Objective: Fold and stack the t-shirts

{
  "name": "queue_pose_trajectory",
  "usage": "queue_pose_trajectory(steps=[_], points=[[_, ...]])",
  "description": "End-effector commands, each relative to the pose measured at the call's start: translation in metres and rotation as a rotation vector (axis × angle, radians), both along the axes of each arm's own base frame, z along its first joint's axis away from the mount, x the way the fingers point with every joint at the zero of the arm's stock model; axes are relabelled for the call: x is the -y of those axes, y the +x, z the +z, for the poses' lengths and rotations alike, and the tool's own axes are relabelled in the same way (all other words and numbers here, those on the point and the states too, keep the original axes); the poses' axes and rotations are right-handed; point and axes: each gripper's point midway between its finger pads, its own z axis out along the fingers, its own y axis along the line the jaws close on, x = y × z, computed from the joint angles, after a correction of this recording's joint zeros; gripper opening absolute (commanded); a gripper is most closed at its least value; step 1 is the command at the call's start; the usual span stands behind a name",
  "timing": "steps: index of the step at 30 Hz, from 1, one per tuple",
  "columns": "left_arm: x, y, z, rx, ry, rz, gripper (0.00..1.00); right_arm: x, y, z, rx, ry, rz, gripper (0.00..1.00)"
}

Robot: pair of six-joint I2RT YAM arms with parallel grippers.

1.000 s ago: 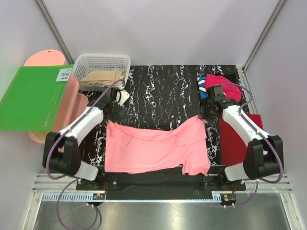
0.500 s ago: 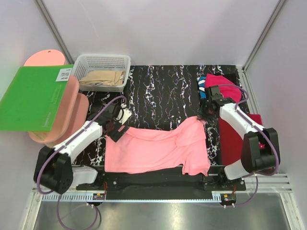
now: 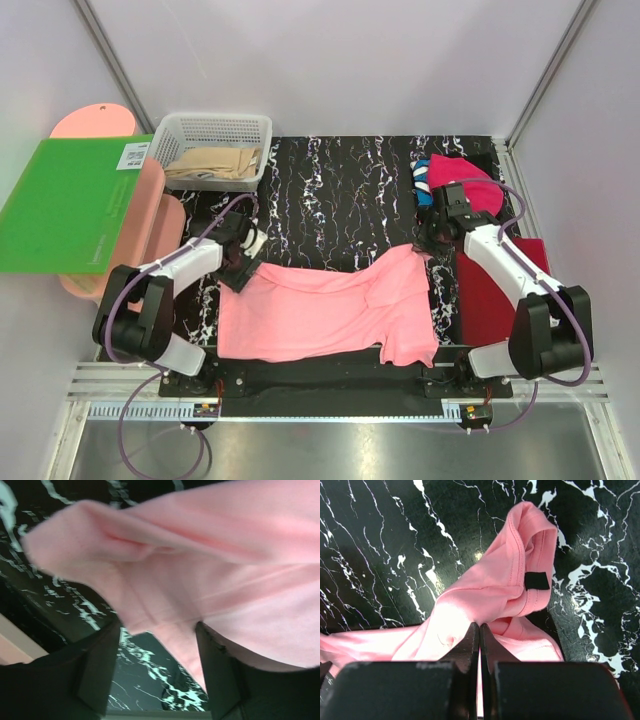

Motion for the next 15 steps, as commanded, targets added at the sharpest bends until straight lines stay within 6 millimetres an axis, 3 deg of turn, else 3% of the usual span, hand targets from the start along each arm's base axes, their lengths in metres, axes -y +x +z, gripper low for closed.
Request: queue_pose_trajectory(steps=[1, 8, 13, 15], points=[[-0.0085, 0.0278, 0.0093, 0.076, -0.037, 0.056, 0.64, 0.0034, 0.0007, 0.0100, 0.050, -0.001, 0.001, 0.00], [-0.0085, 0.0321, 0.0104, 0.077, -0.058, 0.066, 0.49, 0.0043, -0.0041, 0.0046, 0.037, -0.006, 0.003, 0.00], [-0.0048, 0.0328, 0.0062, 0.059, -0.073, 0.062, 0.25, 0.0043, -0.0057, 0.0034, 0.033, -0.005, 0.003, 0.00], [-0.0043, 0.0321, 0.0045, 0.052, -0.076, 0.064, 0.22, 0.0052, -0.0062, 0.0036, 0.034, -0.006, 0.001, 0.00]])
